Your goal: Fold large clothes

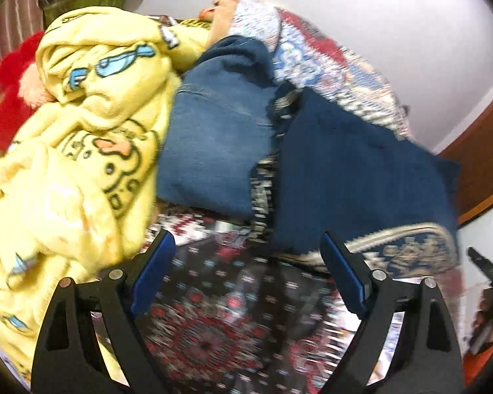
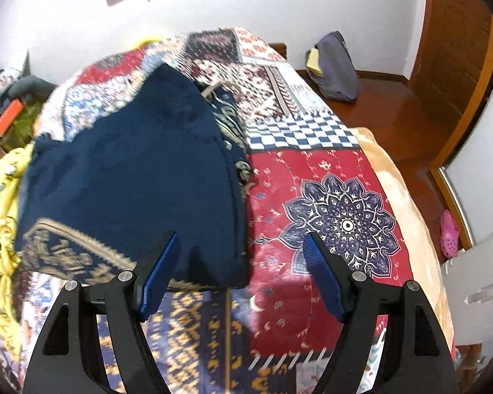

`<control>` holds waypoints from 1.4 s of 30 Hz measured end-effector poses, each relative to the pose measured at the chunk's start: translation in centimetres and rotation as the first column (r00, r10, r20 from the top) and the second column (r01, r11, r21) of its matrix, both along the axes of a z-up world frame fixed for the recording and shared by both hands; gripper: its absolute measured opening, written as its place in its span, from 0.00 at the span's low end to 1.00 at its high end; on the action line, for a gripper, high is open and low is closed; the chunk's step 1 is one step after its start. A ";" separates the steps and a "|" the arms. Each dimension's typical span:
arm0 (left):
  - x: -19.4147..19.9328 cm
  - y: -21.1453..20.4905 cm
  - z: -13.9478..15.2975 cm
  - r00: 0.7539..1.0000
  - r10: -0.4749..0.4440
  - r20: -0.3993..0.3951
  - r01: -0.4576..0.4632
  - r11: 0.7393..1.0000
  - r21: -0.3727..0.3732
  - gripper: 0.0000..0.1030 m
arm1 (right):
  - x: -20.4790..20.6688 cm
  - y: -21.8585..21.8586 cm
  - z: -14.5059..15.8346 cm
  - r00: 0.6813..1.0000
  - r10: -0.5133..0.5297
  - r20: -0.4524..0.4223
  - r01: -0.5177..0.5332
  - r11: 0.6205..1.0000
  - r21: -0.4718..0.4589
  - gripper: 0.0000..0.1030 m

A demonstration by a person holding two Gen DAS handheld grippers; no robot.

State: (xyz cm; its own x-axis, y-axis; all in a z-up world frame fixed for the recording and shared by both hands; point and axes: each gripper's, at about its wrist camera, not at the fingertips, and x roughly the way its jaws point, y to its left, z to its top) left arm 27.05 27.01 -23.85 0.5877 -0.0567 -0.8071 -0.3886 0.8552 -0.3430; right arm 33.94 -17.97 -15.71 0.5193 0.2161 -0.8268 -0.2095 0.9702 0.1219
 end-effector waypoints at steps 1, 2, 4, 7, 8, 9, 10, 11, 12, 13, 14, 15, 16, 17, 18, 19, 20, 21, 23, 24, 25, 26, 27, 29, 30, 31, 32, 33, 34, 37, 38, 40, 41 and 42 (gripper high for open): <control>-0.1 -0.6 0.3 1.000 -0.013 0.024 0.014 0.999 -0.040 0.88 | -0.2 0.1 0.4 1.000 0.006 0.008 -0.006 1.000 0.009 0.71; 0.1 -1.1 0.3 0.999 -0.022 0.039 0.025 0.997 -0.078 0.88 | -0.4 0.4 0.8 1.000 0.015 0.018 -0.015 1.000 0.016 0.71; 0.3 -1.8 -0.2 0.995 -0.051 0.085 0.068 0.976 -0.209 0.88 | -0.5 1.0 1.3 0.999 0.032 0.035 -0.033 0.999 0.016 0.71; 0.9 -2.7 -2.3 0.991 -0.059 0.123 0.103 0.912 -0.396 0.86 | -0.9 2.1 1.5 0.996 0.070 0.054 -0.070 0.998 -0.003 0.71; 1.2 -3.0 -3.3 0.992 -0.049 0.114 0.095 0.891 -0.443 0.85 | -1.0 2.4 1.3 0.995 0.083 0.053 -0.083 0.997 -0.006 0.71; 1.5 -3.2 -4.3 0.994 -0.038 0.102 0.082 0.874 -0.478 0.84 | -1.1 2.6 1.2 0.994 0.092 0.051 -0.092 0.996 -0.007 0.71; 1.7 -3.3 -5.0 0.995 -0.028 0.094 0.071 0.865 -0.497 0.83 | -1.1 2.8 1.0 0.994 0.101 0.049 -0.101 0.995 -0.007 0.71; 1.9 -3.5 -5.5 0.996 -0.017 0.091 0.061 0.862 -0.503 0.83 | -1.1 3.1 0.8 0.993 0.112 0.047 -0.111 0.994 -0.010 0.71; 2.1 -3.5 -5.7 0.995 -0.015 0.099 0.063 0.865 -0.498 0.83 | -1.1 3.3 0.6 0.992 0.117 0.046 -0.116 0.993 -0.018 0.71; 2.4 -3.7 -5.6 0.993 -0.015 0.117 0.070 0.876 -0.477 0.83 | -1.2 3.5 0.4 0.992 0.121 0.044 -0.120 0.992 -0.028 0.71; 2.9 -3.9 -5.5 0.991 -0.011 0.133 0.071 0.888 -0.455 0.83 | -1.2 3.8 0.0 0.991 0.129 0.038 -0.128 0.991 -0.035 0.71; 3.3 -4.0 -5.6 0.990 -0.010 0.138 0.072 0.889 -0.453 0.83 | -1.1 4.1 -0.3 0.990 0.135 0.029 -0.134 0.990 -0.037 0.71; 4.0 -4.1 -5.8 0.990 -0.008 0.142 0.073 0.888 -0.453 0.83 | -1.0 4.4 -0.5 0.990 0.139 0.021 -0.138 0.990 -0.038 0.71; 4.9 -4.1 -6.1 0.989 0.002 0.145 0.064 0.892 -0.448 0.82 | -0.9 4.7 -0.8 0.990 0.143 0.010 -0.142 0.989 -0.037 0.71; 5.7 -4.1 -6.4 0.989 0.016 0.148 0.052 0.894 -0.444 0.81 | -0.8 5.0 -1.0 0.989 0.146 0.002 -0.146 0.989 -0.035 0.71; 6.2 -4.0 -6.6 0.988 0.026 0.150 0.043 0.897 -0.439 0.76 | -0.7 5.3 -1.1 0.989 0.150 -0.004 -0.150 0.988 -0.033 0.71; 6.9 -3.9 -6.6 0.988 0.038 0.149 0.030 0.903 -0.429 0.71 | -0.7 5.5 -1.2 0.988 0.157 -0.009 -0.157 0.987 -0.029 0.71; 7.4 -3.7 -6.7 0.987 0.042 0.152 0.026 0.906 -0.422 0.68 | -0.6 5.9 -1.4 0.987 0.163 -0.012 -0.163 0.986 -0.030 0.71; 8.5 -3.6 -6.8 0.988 0.060 0.142 0.002 0.917 -0.398 0.57 | -0.5 6.6 -1.5 0.984 0.179 -0.015 -0.179 0.983 -0.044 0.71; 8.6 -3.4 -6.7 0.987 0.077 0.141 -0.016 0.921 -0.389 0.54 | -0.5 6.9 -1.5 0.983 0.186 -0.015 -0.186 0.981 -0.054 0.71; 8.7 -3.2 -6.7 0.986 0.088 0.143 -0.026 0.921 -0.388 0.48 | -0.4 7.4 -1.5 0.981 0.195 -0.014 -0.195 0.979 -0.063 0.71; 8.6 -3.0 -6.6 0.984 0.112 0.137 -0.050 0.919 -0.391 0.39 | -0.4 7.7 -1.5 0.979 0.202 -0.013 -0.203 0.977 -0.068 0.71; 8.3 -2.7 -6.5 0.982 0.131 0.135 -0.069 0.917 -0.394 0.34 | -0.4 8.1 -1.3 0.977 0.213 -0.011 -0.213 0.974 -0.072 0.71; 7.5 -2.4 -6.1 0.977 0.154 0.145 -0.088 0.918 -0.386 0.15 | -0.3 8.7 -1.1 0.973 0.230 -0.005 -0.230 0.970 -0.080 0.71; 7.2 -2.2 -5.7 0.974 0.159 0.162 -0.087 0.921 -0.379 0.07 | -0.3 9.1 -0.9 0.971 0.239 0.002 -0.238 0.968 -0.084 0.71; 6.7 -2.3 -4.9 0.967 0.159 0.198 -0.078 0.927 -0.366 0.06 | -0.3 9.5 -0.7 0.969 0.248 0.007 -0.246 0.965 -0.088 0.71; 6.5 -2.4 -4.1 0.963 0.163 0.214 -0.080 0.933 -0.351 0.06 | -0.3 10.0 -0.5 0.966 0.257 0.013 -0.255 0.963 -0.093 0.71; 6.4 -2.6 -3.4 0.961 0.161 0.226 -0.079 0.939 -0.334 0.06 | -0.2 10.4 -0.3 0.964 0.264 0.016 -0.261 0.961 -0.095 0.71; 6.4 -2.9 -2.5 0.959 0.155 0.236 -0.079 0.950 -0.304 0.06 | -0.2 10.9 -0.1 0.962 0.272 0.018 -0.270 0.958 -0.097 0.71; 5.2 -3.7 0.4 0.950 0.129 0.284 -0.064 0.972 -0.227 0.06 | -0.3 12.5 0.6 0.954 0.300 0.020 -0.298 0.951 -0.077 0.71; 4.8 -3.7 1.5 0.943 0.124 0.310 -0.059 0.975 -0.213 0.06 | -0.4 13.2 1.0 0.947 0.319 0.025 -0.317 0.946 -0.061 0.71; 3.9 -3.6 3.4 0.930 0.120 0.347 -0.063 0.983 -0.172 0.06 | -0.6 14.5 1.5 0.935 0.353 0.030 -0.351 0.935 -0.038 0.71; 3.5 -3.5 4.5 0.922 0.124 0.368 -0.069 0.985 -0.160 0.06 | -0.6 15.3 1.7 0.929 0.368 0.035 -0.367 0.930 -0.031 0.71; 3.2 -3.4 5.6 0.911 0.127 0.393 -0.070 0.985 -0.155 0.06 | -0.7 16.4 1.9 0.923 0.381 0.045 -0.381 0.924 -0.027 0.72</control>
State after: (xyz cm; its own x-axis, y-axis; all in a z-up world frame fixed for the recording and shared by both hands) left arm 30.21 23.57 -18.27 0.8679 -0.0732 -0.4913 -0.2741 0.7544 -0.5965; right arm 33.24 -1.54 -13.81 0.4402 0.3916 -0.8080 -0.5690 0.8178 0.0864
